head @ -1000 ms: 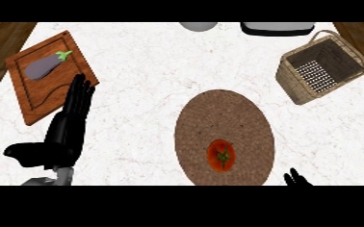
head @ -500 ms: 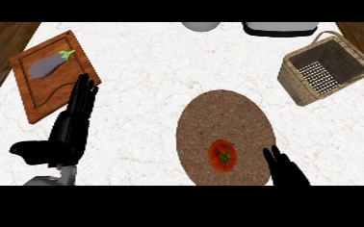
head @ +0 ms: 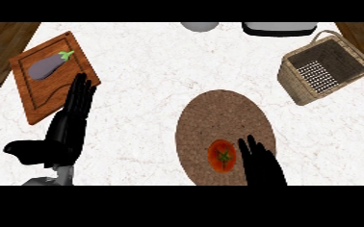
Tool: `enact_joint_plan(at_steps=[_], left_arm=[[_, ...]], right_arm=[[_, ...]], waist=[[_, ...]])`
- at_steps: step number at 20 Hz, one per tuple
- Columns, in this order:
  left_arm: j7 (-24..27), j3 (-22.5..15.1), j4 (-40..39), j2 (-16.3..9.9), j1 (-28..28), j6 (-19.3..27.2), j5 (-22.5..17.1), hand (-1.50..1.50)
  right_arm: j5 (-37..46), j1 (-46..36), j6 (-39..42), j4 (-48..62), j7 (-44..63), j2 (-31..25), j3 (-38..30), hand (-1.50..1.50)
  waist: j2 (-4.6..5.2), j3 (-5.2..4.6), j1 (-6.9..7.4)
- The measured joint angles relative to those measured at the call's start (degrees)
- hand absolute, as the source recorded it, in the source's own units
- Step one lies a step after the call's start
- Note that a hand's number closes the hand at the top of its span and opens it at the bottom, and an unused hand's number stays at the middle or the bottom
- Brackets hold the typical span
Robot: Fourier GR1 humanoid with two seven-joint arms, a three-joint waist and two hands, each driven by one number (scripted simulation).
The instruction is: Pick the tomato from the placemat and place it in the basket
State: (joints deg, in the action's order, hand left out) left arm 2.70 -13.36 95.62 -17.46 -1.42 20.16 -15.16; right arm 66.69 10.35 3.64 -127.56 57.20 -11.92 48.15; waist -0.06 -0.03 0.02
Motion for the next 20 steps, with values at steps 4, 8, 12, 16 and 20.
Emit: enact_joint_plan(at_steps=[4,8,12,16,20], left_arm=[[-0.62,1.34,-0.31,1.00,-0.26,-1.26,0.83,0.00],[0.70,2.13,-1.26,2.27,0.46,-2.37,1.92,0.00],[-0.14,2.75,-1.66,3.72,-0.42,-2.61,3.29,0.00],[-2.61,3.88,0.81,3.52,-0.27,-3.52,3.87,0.00],[-2.15,3.88,1.32,4.90,1.34,-4.27,5.22,0.00]], right_arm=[[1.32,-0.89,-0.33,2.63,-0.53,1.50,-0.15,-1.50],[1.99,-0.73,-1.39,3.49,-1.15,1.38,-0.77,-1.50],[2.63,-1.32,-2.96,5.96,-2.36,2.42,-1.97,-1.50],[3.14,-1.78,-4.73,9.87,-3.42,4.24,-2.43,-1.50],[2.18,-3.25,-4.90,13.43,-4.33,6.03,-4.37,-1.50]], waist=[[0.02,0.02,-0.05],[0.01,0.02,-0.06],[0.03,0.04,-0.08],[0.02,0.04,-0.04],[0.02,0.04,0.02]])
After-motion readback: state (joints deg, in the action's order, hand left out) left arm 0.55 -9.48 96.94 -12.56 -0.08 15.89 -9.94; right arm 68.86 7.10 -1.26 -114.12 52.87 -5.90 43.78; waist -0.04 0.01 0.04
